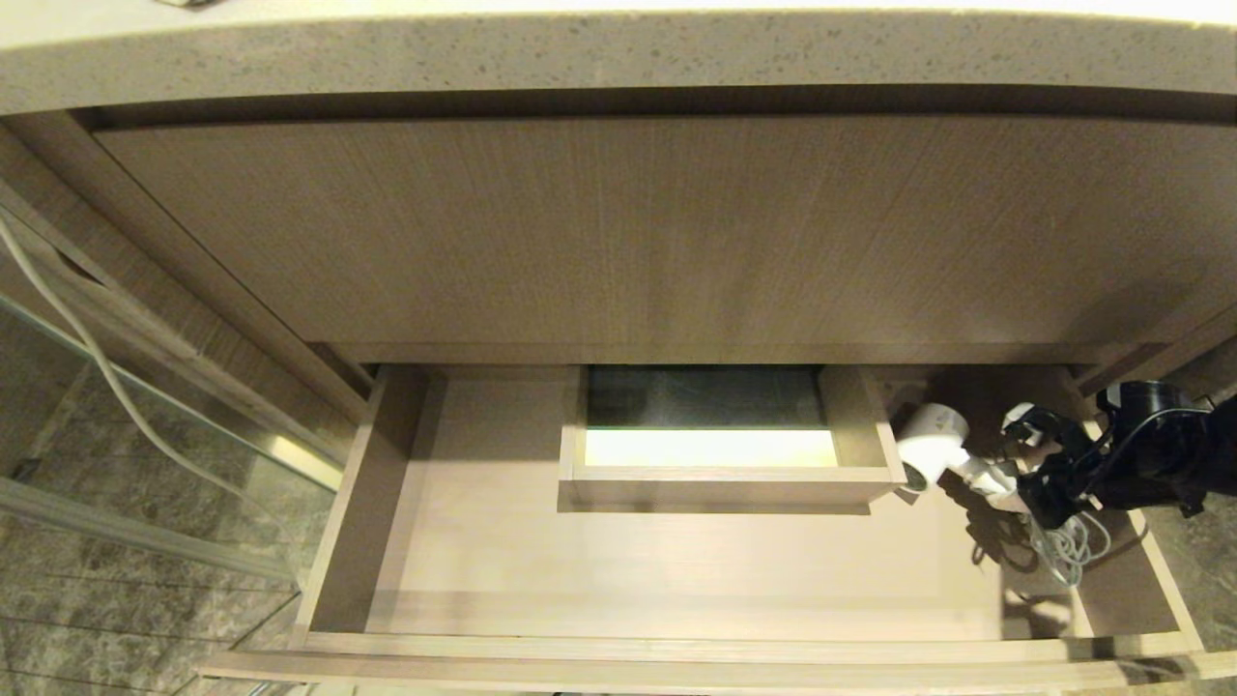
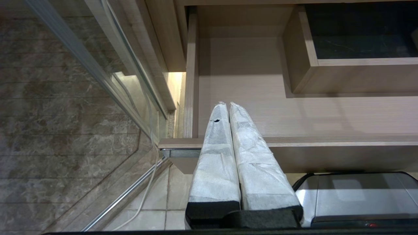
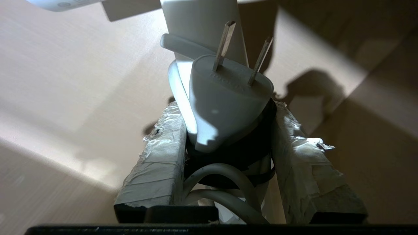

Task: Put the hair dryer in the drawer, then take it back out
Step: Take the hairdryer out

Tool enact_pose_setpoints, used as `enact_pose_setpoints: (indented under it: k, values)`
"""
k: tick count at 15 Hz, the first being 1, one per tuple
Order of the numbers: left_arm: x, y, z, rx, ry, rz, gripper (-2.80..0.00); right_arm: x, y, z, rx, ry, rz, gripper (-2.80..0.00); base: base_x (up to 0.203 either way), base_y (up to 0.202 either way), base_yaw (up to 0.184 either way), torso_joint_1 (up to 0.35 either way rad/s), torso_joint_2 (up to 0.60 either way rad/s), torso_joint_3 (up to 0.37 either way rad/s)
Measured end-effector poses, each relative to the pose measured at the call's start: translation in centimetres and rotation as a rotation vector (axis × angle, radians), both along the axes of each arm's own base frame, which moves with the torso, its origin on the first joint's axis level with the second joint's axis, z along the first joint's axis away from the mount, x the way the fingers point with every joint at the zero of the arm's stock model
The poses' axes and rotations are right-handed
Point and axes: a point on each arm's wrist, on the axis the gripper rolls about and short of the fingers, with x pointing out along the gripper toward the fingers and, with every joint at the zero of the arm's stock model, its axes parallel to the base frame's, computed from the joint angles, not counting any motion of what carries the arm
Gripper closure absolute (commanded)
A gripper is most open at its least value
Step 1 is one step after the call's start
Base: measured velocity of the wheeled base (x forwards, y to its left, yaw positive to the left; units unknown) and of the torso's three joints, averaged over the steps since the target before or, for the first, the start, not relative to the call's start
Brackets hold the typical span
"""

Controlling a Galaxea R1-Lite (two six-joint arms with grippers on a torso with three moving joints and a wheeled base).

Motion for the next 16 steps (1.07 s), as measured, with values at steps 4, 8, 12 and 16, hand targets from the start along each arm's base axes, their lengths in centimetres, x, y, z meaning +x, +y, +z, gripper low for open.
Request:
enact_pose_setpoints:
  k: [4,8,12,16]
  values:
    - [0.0,0.0,0.0,-0.001,0.000,0.000,0.00,-1.2,-0.2,1.7,0.007,0.019,-0.015,0.00,0.000,0.000,0.000,0.000,0.00,0.000]
    - [0.0,0.0,0.0,-0.001,0.000,0.000,0.00,-2.5,-0.2,3.0,0.014,0.040,-0.024,0.00,0.000,0.000,0.000,0.000,0.00,0.000]
    - [0.0,0.0,0.0,-0.001,0.000,0.000,0.00,-4.1,0.2,4.2,0.010,0.076,-0.040,0.00,0.000,0.000,0.000,0.000,0.00,0.000]
    - [0.0,0.0,0.0,0.000,0.000,0.000,0.00,-5.7,0.8,5.6,0.005,0.122,-0.060,0.00,0.000,0.000,0.000,0.000,0.00,0.000]
